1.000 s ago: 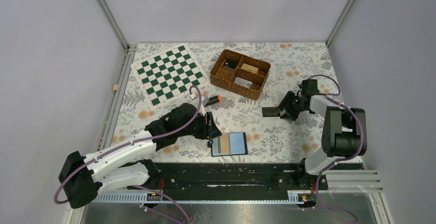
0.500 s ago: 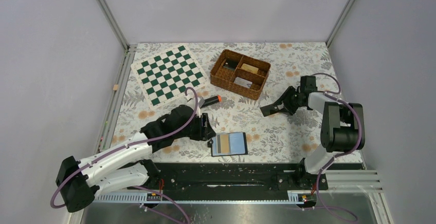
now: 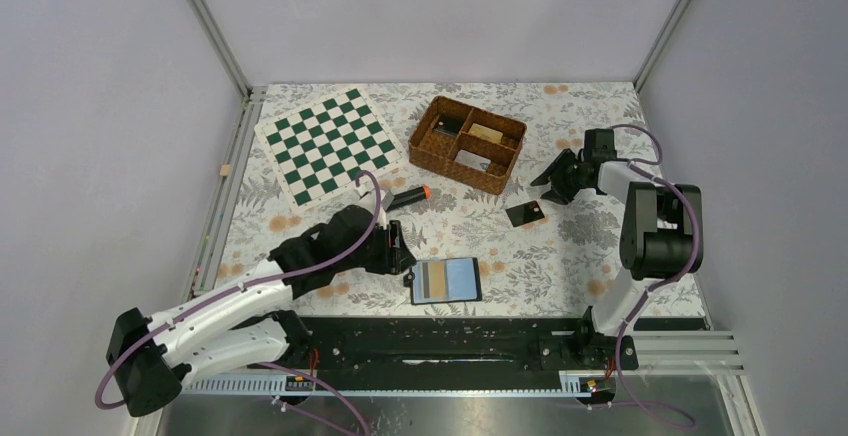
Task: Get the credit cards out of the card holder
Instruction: Move the credit card to the center of the board.
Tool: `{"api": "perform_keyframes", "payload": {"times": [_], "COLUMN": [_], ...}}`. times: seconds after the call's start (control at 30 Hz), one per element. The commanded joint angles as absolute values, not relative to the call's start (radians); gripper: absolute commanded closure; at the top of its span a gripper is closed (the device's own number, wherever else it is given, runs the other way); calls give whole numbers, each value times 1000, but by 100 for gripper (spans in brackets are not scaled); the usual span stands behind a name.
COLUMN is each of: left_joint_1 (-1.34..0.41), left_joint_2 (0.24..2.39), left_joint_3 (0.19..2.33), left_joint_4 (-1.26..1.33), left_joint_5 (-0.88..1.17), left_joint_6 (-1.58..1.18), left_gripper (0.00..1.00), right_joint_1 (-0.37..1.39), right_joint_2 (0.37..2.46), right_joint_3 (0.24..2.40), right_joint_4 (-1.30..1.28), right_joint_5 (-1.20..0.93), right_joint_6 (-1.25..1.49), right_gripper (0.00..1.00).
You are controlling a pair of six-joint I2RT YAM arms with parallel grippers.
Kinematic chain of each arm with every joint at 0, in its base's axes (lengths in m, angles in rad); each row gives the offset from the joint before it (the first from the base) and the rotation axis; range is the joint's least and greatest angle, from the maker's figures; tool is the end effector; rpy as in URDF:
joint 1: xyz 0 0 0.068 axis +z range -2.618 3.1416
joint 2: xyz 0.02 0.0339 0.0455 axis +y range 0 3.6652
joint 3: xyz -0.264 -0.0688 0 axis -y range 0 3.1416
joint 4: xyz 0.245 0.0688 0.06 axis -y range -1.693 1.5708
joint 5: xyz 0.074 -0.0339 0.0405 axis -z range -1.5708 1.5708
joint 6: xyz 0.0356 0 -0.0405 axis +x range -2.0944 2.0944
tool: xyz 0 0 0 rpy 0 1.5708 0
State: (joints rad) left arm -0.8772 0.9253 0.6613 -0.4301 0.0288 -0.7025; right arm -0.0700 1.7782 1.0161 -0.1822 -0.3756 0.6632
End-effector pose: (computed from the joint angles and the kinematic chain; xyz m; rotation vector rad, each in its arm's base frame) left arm 0.1255 -0.1526 0.2483 0.2270 2.4053 -0.8288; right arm 0.3559 -0.0119 0.1593 0.7708 2.4474 0.7079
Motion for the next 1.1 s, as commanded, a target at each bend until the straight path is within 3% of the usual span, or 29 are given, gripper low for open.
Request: {"api": "perform_keyframes", "payload": {"times": [0.0, 0.43, 1.07], "left_joint_1": [-875, -872, -872], "left_joint_2": [878, 802, 741], "left_joint_3": [707, 726, 682], "left_joint_4": [-443, -493, -510], "left_joint_5": [-30, -41, -30], "left_joint_6": [-679, -668, -677], "left_gripper": [54, 53, 53], "right_joint_1": [-53, 167, 219], "right_joint_2": [1682, 1609, 1562], "right_joint_3": [989, 771, 695], "right_joint_4": [-190, 62, -76], "right_joint_5": [-378, -291, -73], "right_joint_6": [702, 856, 814], "right_gripper": [49, 61, 63]}}
